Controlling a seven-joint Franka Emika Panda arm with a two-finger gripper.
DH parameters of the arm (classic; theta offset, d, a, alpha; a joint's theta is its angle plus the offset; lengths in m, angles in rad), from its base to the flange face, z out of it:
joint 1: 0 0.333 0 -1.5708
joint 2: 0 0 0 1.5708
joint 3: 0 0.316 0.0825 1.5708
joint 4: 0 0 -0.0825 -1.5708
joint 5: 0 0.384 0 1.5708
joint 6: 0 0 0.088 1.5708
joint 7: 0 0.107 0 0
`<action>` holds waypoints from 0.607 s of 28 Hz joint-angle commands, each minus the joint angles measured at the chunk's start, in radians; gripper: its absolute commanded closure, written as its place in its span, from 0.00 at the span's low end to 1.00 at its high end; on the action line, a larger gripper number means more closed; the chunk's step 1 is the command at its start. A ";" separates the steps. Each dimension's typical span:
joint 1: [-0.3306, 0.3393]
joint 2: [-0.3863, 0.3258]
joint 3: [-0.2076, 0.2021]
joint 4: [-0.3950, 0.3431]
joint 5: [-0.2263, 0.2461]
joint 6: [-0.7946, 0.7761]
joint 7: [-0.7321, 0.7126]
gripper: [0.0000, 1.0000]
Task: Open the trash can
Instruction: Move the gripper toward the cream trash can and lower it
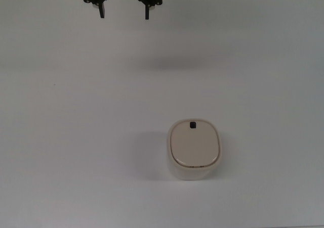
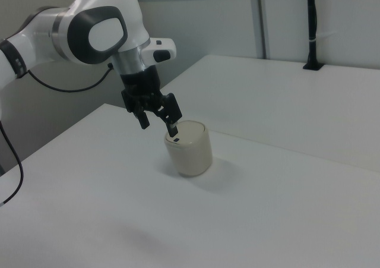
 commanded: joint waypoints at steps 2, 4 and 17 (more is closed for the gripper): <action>0.001 -0.021 -0.007 -0.024 0.018 -0.009 0.018 0.00; 0.000 -0.021 -0.016 -0.024 0.020 -0.022 0.017 0.00; 0.009 -0.012 -0.013 -0.027 0.010 0.037 0.047 0.65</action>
